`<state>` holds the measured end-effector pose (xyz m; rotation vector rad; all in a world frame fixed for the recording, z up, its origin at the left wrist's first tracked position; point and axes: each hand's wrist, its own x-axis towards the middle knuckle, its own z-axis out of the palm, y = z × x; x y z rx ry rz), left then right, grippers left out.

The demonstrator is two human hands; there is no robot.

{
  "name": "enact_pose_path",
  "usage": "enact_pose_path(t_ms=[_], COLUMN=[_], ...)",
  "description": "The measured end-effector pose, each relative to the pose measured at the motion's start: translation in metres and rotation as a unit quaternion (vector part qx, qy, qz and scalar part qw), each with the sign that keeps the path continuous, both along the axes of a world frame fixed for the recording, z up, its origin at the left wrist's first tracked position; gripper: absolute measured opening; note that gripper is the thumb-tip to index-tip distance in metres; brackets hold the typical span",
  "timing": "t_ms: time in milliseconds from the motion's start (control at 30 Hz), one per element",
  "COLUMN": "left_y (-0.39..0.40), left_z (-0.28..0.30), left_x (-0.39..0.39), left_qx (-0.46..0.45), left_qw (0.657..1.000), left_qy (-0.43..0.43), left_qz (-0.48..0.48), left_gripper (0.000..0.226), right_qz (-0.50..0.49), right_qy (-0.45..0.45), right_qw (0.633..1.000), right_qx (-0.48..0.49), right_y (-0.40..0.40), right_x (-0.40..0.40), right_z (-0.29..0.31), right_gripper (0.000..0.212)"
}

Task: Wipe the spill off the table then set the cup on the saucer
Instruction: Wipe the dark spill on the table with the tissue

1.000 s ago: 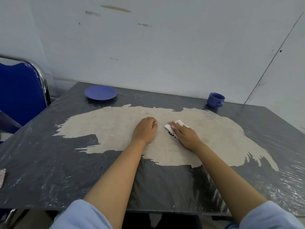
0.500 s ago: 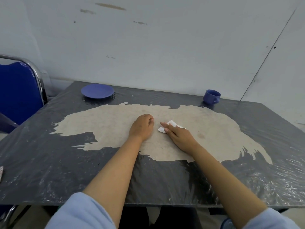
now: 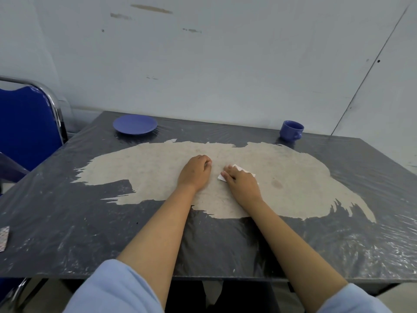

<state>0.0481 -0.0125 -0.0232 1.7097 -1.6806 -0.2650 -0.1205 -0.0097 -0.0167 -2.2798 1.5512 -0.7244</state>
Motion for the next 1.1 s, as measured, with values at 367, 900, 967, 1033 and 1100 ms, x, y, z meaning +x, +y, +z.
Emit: enact_pose_path(t_ms=[367,900,967,1033,1100], left_y=[0.001,0.001,0.000,0.000,0.000], left_z=[0.000,0.000,0.000,-0.001,-0.001], left_x=[0.001,0.001,0.000,0.000,0.000], left_qx=[-0.001,0.006,0.004,0.002,0.001], left_qw=[1.000,1.000,1.000,1.000,1.000], left_qy=[-0.003,0.008,0.007,0.006,0.003], left_qz=[-0.006,-0.005,-0.004,-0.003,-0.003], left_gripper=[0.031,0.031,0.031,0.031,0.031], right_qz=[0.046,0.029,0.037,0.051,0.056], right_qy=[0.049,0.020,0.020,0.020,0.028], right_qw=[0.996,0.997,0.997,0.996,0.995], right_qx=[0.061,0.062,0.068,0.075,0.077], right_y=[0.009,-0.004,-0.005,-0.003,0.001], right_x=[-0.012,-0.021,-0.016,-0.010,-0.005], right_z=[-0.002,0.004,0.006,0.006,0.004], right_gripper=[0.053,0.068,0.066,0.063,0.057])
